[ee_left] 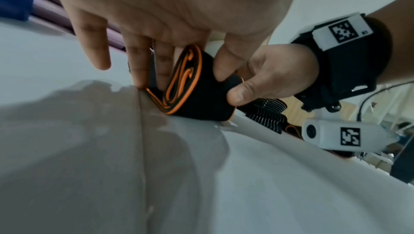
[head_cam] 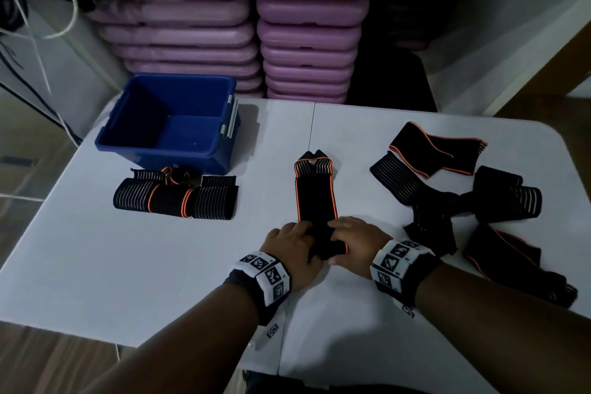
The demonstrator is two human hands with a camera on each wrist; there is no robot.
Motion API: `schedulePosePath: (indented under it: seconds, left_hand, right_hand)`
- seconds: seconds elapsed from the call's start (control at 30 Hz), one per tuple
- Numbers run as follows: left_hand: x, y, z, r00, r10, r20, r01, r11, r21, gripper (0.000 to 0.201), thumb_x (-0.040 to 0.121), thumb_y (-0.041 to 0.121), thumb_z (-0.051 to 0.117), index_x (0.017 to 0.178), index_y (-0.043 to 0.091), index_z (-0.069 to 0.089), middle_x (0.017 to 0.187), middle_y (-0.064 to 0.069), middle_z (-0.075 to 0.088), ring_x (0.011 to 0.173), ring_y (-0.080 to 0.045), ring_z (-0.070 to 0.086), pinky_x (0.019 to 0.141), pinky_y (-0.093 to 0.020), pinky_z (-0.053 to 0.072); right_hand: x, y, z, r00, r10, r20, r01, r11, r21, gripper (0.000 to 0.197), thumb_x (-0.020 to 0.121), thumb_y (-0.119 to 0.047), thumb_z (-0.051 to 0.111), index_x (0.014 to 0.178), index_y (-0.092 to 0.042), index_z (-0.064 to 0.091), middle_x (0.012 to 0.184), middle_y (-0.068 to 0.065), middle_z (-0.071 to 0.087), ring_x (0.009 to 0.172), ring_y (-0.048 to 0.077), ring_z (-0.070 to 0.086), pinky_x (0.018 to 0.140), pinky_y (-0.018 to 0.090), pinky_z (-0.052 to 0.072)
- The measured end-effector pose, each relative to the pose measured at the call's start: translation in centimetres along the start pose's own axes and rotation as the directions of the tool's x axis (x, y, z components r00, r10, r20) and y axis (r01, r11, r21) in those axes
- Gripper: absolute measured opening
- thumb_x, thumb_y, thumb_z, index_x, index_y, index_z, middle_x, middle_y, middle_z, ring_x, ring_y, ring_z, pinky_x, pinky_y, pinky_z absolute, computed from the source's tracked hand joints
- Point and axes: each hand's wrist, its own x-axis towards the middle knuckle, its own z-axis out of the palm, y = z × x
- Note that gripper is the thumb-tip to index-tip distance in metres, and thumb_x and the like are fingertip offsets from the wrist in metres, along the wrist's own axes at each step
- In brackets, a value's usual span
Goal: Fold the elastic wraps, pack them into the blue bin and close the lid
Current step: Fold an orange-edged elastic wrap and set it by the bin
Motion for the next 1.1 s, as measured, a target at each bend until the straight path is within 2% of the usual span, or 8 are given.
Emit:
schedulePosePath:
  seconds: [0.17,0.3,0.47,0.6,0.7,0.87,1.0,1.1]
  left_hand:
    - [0.9,-0.5,-1.0,0.999,-0.007,0.046,0.01,0.997,-0.082,0.043,0.091,0.043,0.042,0.129,0.026,0.054,0.138,0.007,0.042,0.126,-0.018,0.042,0.104,-0.038,0.034]
    - [1.4,-0.9,-1.9,0.999,-0.032,0.034,0.036,0.989,-0.142,0.029,0.092,0.038,0.048,0.118,0.025,0.052,0.121,0.003,0.057,0.107,-0.021,0.057,0.095,-0.037,0.042]
    - [3.3,-1.4,-3.2,0.993,-0.067,0.094,0.087,0.97,-0.227,0.03,0.091,0.032,0.054,0.119,0.022,0.053,0.123,-0.002,0.058,0.106,-0.024,0.059,0.088,-0.034,0.049]
    - [4.5,-1.5,-3.6,0.996,-0.065,0.057,0.076,0.972,-0.223,0.027,0.089,0.025,0.058,0.114,0.021,0.048,0.118,-0.003,0.056,0.101,-0.025,0.059,0.083,-0.031,0.046]
    - [4.8,-1.3,-3.7,0.999,-0.02,0.047,0.025,0.993,-0.118,0.025,0.09,0.023,0.056,0.114,0.021,0.052,0.117,-0.004,0.051,0.101,-0.028,0.059,0.087,-0.037,0.048]
    - [3.9,0.2,-2.9,0.997,0.057,0.047,-0.066,0.972,0.225,0.026,0.094,0.02,0.046,0.117,0.011,0.055,0.115,-0.008,0.054,0.097,-0.03,0.061,0.081,-0.036,0.044]
    - [3.4,0.1,-1.4,0.998,0.057,0.019,-0.06,0.975,0.214,0.055,0.09,0.046,0.05,0.133,0.011,0.046,0.133,-0.007,0.05,0.124,-0.026,0.048,0.105,-0.038,0.033]
    - [3.5,-0.4,-0.9,0.999,0.042,0.012,-0.043,0.961,0.272,0.056,0.092,0.034,0.05,0.143,0.012,0.038,0.151,-0.008,0.035,0.143,-0.025,0.025,0.116,-0.042,0.021]
  right_hand:
    - [0.9,0.1,0.3,0.999,0.026,0.02,-0.027,0.998,0.052,0.049,0.087,-0.042,0.066,0.13,-0.019,0.06,0.158,-0.007,0.029,0.147,0.014,0.019,0.12,0.031,0.018]
    - [1.7,0.2,-0.3,0.998,0.065,0.025,-0.066,0.997,0.045,0.045,0.086,-0.043,0.065,0.121,-0.014,0.065,0.15,-0.013,0.034,0.136,0.012,0.033,0.11,0.029,0.031]
    - [2.8,0.1,-1.2,0.994,0.108,-0.016,-0.105,0.986,0.132,0.038,0.078,-0.037,0.073,0.108,-0.016,0.061,0.115,-0.002,0.058,0.109,0.02,0.054,0.094,0.032,0.043]
    - [2.9,0.0,-1.4,0.976,0.203,-0.082,-0.182,0.96,0.213,0.039,0.079,-0.034,0.075,0.099,-0.028,0.042,0.092,-0.001,0.053,0.08,0.017,0.053,0.071,0.029,0.042]
    - [3.0,-0.1,-1.5,0.976,0.203,-0.086,-0.179,0.957,0.228,0.034,0.08,-0.035,0.074,0.093,-0.028,0.043,0.079,-0.007,0.049,0.067,0.012,0.052,0.064,0.027,0.038]
    - [2.2,-0.2,-1.2,0.986,0.15,-0.078,-0.137,0.979,0.149,0.037,0.087,-0.04,0.063,0.116,-0.019,0.055,0.112,-0.001,0.059,0.105,0.02,0.056,0.087,0.033,0.046]
    - [1.2,-0.1,-0.7,0.997,0.077,-0.017,-0.076,0.995,0.065,0.075,0.079,-0.049,0.071,0.139,-0.016,0.041,0.146,-0.001,0.041,0.132,0.021,0.041,0.108,0.032,0.037]
    - [1.2,-0.6,-1.0,0.995,0.097,0.017,-0.096,0.995,-0.031,0.074,0.088,-0.036,0.067,0.147,-0.013,0.03,0.158,0.003,0.024,0.141,0.023,0.03,0.112,0.032,0.028]
